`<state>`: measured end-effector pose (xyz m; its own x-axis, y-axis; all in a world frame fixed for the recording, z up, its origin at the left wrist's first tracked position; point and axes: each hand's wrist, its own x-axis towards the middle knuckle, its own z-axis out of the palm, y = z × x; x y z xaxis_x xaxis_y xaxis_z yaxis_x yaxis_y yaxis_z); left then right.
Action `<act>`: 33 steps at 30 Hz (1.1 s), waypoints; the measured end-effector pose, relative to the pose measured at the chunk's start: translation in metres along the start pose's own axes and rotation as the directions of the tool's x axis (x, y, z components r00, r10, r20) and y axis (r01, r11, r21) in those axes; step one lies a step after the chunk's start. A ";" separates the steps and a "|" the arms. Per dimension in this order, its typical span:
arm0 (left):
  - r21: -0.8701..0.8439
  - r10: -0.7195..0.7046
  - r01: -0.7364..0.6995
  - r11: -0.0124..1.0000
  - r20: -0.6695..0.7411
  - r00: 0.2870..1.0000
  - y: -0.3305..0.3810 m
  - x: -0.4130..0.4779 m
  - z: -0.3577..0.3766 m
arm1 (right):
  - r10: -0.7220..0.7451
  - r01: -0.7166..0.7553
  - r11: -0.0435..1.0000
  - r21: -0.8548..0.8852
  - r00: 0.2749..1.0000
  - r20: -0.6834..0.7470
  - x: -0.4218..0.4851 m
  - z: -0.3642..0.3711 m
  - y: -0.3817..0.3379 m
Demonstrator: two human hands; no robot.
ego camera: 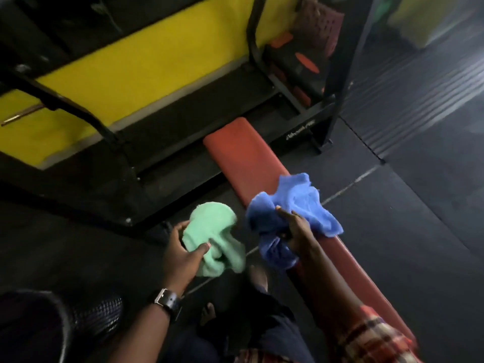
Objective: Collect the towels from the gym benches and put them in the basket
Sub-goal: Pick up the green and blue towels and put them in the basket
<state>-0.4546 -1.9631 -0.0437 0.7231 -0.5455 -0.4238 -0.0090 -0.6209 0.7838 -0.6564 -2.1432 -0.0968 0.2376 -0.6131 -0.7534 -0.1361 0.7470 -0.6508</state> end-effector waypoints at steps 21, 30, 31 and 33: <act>-0.376 -0.118 -0.179 0.909 -0.645 0.755 -0.087 -0.132 -0.247 | -0.138 0.390 0.893 -0.224 0.711 0.690 -0.194 0.282 -0.008; -0.433 -0.191 -0.355 0.829 -0.815 0.548 -0.157 -0.222 -0.388 | -0.247 0.612 0.783 -0.110 0.469 0.848 -0.313 0.390 0.100; -0.446 -0.210 -0.372 0.814 -0.824 0.527 -0.159 -0.226 -0.402 | -0.260 0.627 0.774 -0.085 0.438 0.860 -0.327 0.402 0.104; -0.445 -0.239 -0.414 0.795 -0.855 0.460 -0.168 -0.233 -0.439 | -0.261 0.648 0.760 -0.045 0.368 0.892 -0.355 0.436 0.117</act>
<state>-0.3182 -1.4848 0.1227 0.9254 0.3790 0.0059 0.0007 -0.0175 0.9998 -0.3377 -1.7256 0.1357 0.9813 -0.1912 -0.0232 0.0077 0.1588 -0.9873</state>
